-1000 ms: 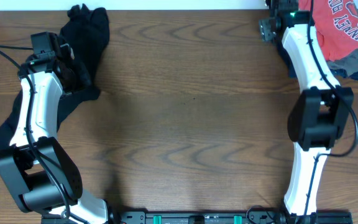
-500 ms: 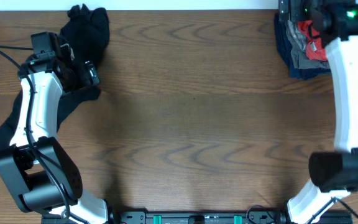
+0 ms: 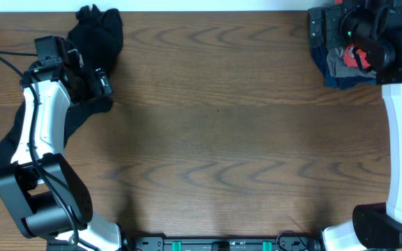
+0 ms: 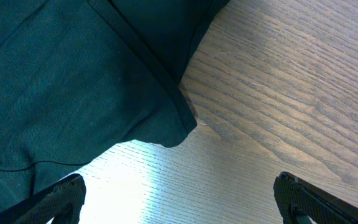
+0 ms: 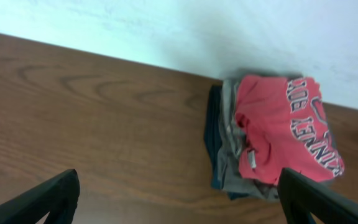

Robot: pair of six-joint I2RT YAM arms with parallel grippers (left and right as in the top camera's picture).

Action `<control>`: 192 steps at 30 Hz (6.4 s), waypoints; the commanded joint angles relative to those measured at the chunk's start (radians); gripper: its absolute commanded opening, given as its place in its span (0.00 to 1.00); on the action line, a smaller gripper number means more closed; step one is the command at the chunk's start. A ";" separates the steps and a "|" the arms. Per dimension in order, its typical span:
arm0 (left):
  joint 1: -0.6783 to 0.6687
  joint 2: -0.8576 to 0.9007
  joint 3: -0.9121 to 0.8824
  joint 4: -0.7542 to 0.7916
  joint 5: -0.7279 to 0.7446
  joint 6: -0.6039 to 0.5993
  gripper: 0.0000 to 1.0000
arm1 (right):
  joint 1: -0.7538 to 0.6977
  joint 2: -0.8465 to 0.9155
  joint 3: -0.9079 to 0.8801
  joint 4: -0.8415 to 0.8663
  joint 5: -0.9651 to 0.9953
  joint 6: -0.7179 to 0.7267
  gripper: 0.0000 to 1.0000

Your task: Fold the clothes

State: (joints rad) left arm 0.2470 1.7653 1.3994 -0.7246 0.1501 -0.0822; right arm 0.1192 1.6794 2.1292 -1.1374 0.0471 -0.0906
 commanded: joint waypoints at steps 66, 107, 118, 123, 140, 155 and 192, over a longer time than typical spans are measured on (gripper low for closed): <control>0.005 0.012 0.012 0.001 -0.002 -0.013 0.98 | -0.085 -1.630 -2.113 1.141 0.006 0.080 0.99; 0.005 0.012 0.012 0.001 -0.002 -0.013 0.98 | -0.070 -1.675 -2.124 1.066 -0.006 0.131 0.99; 0.005 0.011 0.012 0.001 -0.002 -0.013 0.98 | -0.070 -1.675 -2.124 1.067 -0.006 0.131 0.99; 0.005 -0.029 0.012 -0.010 -0.009 -0.012 0.98 | -0.070 -1.675 -2.124 1.066 -0.006 0.131 0.99; -0.050 -0.593 -0.317 0.321 0.127 0.086 0.98 | -0.070 -1.675 -2.124 1.067 -0.006 0.131 0.99; -0.082 -1.177 -1.014 0.809 0.126 0.087 0.98 | -0.070 -1.675 -2.124 1.067 -0.006 0.131 0.99; -0.166 -1.736 -1.349 0.905 0.021 0.089 0.98 | -0.070 -1.671 -2.124 1.067 -0.006 0.131 0.99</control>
State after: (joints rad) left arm 0.0875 0.0650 0.0689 0.1810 0.1795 0.0006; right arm 0.0418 0.0120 0.0090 -0.0692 0.0437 0.0231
